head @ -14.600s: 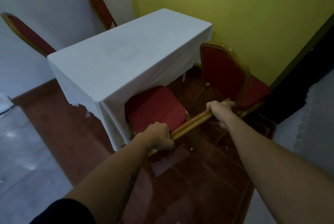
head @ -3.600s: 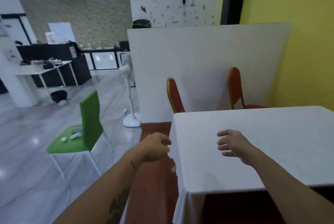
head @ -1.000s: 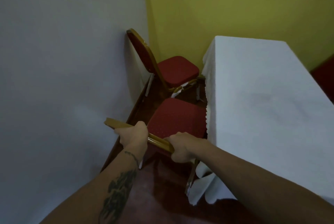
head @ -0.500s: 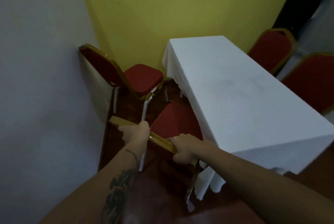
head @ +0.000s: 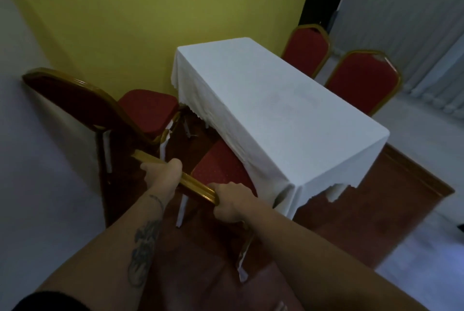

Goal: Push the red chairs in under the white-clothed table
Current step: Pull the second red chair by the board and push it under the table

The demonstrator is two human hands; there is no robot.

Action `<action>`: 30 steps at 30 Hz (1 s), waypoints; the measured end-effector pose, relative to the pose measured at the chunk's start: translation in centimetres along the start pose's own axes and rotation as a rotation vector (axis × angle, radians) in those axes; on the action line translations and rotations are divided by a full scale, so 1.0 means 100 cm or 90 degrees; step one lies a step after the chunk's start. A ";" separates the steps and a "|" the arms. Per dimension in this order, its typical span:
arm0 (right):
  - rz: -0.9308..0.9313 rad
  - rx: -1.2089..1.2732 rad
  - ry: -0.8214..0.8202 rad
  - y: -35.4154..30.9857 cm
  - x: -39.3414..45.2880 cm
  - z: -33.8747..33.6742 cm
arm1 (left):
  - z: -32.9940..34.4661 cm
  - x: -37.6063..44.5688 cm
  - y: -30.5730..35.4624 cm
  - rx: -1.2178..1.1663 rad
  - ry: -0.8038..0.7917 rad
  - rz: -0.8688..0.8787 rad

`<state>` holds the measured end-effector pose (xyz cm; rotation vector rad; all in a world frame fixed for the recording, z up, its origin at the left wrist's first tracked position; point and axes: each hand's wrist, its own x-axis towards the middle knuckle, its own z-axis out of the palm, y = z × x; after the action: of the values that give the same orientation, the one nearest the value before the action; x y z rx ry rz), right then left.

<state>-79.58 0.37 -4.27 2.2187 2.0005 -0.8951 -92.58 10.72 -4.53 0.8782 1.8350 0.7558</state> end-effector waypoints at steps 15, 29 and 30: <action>-0.062 -0.058 0.002 -0.019 0.092 -0.013 | -0.003 0.093 0.056 0.067 -0.113 0.037; -0.016 0.024 -0.059 -0.005 0.154 -0.046 | 0.041 0.149 0.099 0.039 -0.165 0.087; -0.006 0.026 -0.055 -0.004 0.158 -0.050 | 0.044 0.151 0.104 0.040 -0.171 0.093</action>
<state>-77.79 16.64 -6.65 2.1526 1.9735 -1.0242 -90.59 29.47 -5.19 1.1090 1.5764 0.6379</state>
